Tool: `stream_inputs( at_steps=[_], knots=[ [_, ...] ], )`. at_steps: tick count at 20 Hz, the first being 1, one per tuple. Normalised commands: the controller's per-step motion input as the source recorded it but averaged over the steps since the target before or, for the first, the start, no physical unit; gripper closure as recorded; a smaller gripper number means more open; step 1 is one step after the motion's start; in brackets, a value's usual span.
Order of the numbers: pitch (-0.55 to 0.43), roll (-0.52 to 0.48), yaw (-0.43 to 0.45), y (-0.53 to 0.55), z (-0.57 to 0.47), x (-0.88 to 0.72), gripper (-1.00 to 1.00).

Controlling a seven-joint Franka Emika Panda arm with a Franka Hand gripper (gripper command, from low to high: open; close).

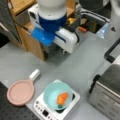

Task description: Pick up the pan. Place the pan on the table. Pick up the bowl. Place the bowl on the stove.

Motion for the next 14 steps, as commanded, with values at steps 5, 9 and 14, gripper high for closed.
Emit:
stream_inputs(
  at_steps=[5, 9, 14],
  knots=[
    [-0.051, 0.242, 0.051, 0.09, -0.08, -0.56, -1.0],
    [-0.058, 0.157, 0.063, 0.18, -0.05, -0.78, -1.0],
    [-0.187, 0.048, 0.074, 0.18, -0.21, -0.72, -1.0]
  ],
)
